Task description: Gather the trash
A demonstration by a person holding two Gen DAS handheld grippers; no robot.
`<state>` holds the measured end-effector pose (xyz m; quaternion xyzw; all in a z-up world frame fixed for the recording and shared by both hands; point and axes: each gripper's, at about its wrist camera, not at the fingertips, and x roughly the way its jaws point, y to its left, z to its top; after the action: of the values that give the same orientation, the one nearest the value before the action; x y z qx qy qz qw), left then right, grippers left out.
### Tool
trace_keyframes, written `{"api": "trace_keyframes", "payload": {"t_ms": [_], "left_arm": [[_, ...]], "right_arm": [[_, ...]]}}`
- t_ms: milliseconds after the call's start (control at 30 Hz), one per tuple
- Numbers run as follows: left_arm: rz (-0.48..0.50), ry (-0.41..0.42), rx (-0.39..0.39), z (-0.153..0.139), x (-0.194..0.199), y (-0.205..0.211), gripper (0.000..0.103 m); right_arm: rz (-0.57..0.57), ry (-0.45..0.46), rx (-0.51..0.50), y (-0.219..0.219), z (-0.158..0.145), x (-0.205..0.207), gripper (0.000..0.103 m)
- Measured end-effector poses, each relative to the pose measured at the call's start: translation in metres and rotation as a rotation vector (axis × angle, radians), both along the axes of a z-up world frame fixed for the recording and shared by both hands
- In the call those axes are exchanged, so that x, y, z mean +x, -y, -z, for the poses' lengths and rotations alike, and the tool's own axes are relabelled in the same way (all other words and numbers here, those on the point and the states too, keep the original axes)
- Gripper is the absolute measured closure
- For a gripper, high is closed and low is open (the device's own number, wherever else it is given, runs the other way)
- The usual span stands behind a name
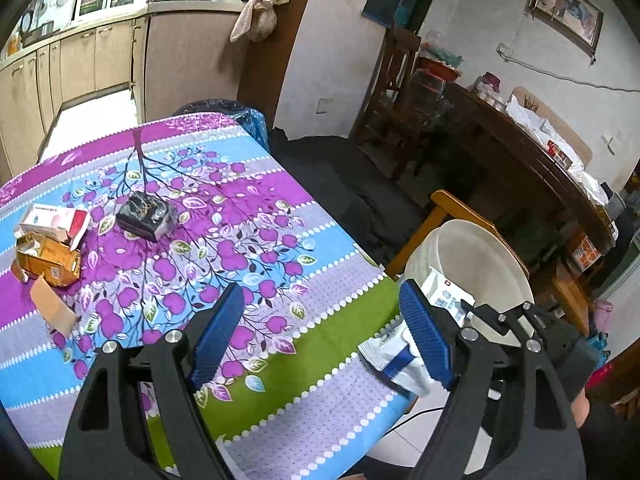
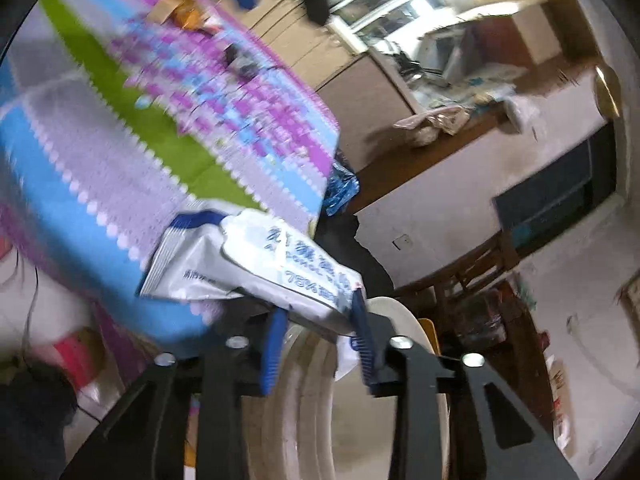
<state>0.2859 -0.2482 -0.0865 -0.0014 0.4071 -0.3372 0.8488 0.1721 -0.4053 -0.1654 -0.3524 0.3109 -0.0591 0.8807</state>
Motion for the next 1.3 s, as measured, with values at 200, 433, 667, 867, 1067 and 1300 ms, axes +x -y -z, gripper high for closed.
{"api": "trace_keyframes", "payload": {"t_ms": [200, 433, 667, 867, 1067, 1300], "left_arm": [[-0.007, -0.002, -0.008, 0.000, 0.000, -0.003, 0.027], [-0.073, 0.086, -0.024, -0.029, 0.000, -0.034, 0.020], [-0.201, 0.129, -0.025, -0.034, 0.002, -0.094, 0.018], [-0.471, 0.051, 0.023, 0.000, 0.024, -0.201, 0.017], [-0.612, -0.068, 0.062, 0.033, 0.048, -0.266, 0.017], [-0.575, -0.099, 0.108, 0.053, 0.069, -0.235, 0.014]], "right_arm": [[0.276, 0.172, 0.581, 0.107, -0.071, -0.029, 0.098], [0.445, 0.262, 0.594, 0.163, -0.113, -0.101, 0.032], [0.385, 0.336, 0.689, 0.138, -0.127, -0.142, 0.032], [0.194, 0.165, 0.763, 0.066, -0.087, -0.094, 0.031], [-0.062, -0.005, 0.827, -0.032, -0.073, -0.011, 0.031], [-0.186, -0.121, 0.844, -0.101, -0.071, 0.091, 0.031]]}}
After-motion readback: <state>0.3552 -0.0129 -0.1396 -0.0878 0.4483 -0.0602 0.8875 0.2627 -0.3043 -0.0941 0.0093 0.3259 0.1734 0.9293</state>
